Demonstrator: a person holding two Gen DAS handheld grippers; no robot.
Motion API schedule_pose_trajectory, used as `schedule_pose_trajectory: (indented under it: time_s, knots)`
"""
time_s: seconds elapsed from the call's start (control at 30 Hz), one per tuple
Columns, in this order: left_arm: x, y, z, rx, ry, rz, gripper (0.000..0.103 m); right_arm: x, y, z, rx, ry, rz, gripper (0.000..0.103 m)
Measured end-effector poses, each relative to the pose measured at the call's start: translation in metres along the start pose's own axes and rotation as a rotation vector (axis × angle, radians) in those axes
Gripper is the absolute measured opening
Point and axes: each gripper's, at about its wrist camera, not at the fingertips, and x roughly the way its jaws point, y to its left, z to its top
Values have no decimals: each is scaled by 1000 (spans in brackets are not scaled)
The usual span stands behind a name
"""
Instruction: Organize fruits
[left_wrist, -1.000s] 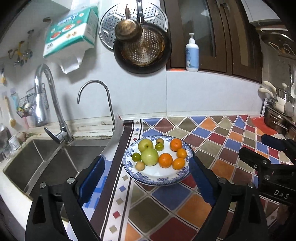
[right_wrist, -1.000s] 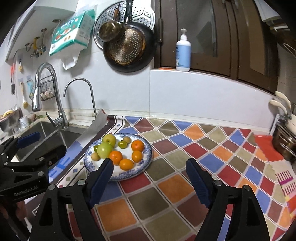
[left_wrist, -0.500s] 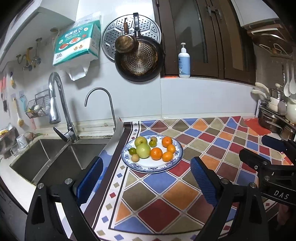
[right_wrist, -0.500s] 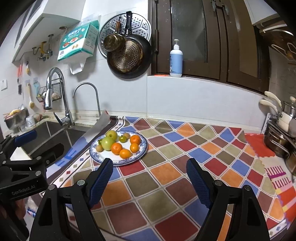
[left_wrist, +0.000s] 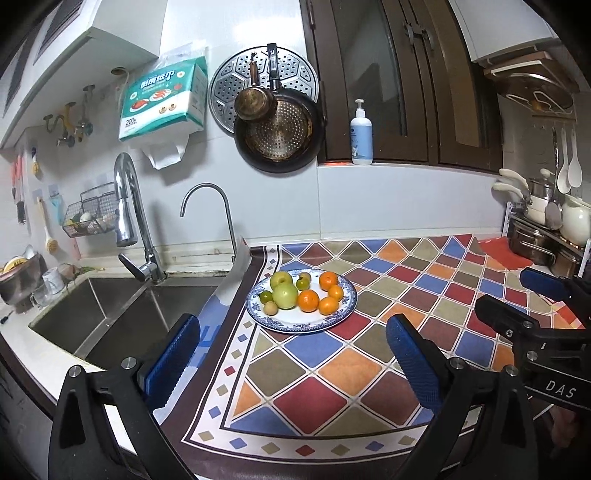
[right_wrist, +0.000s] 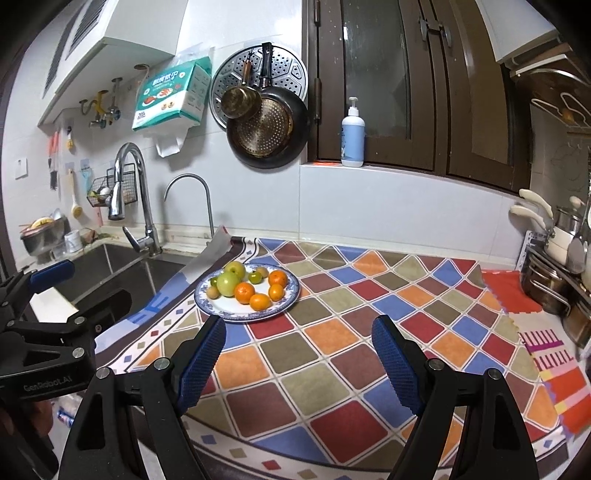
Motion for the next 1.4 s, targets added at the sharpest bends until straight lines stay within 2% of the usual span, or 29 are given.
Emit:
schedule_pose_trajectory:
  time_s: [0.57, 1.4]
  knots:
    - [-26, -4, -6, -3, -8, 5, 103, -28, 2, -8, -11, -30, 9, 82]
    - [-47, -14, -14, 21, -15, 2, 103, -45, -3, -16, -10, -39, 8, 82]
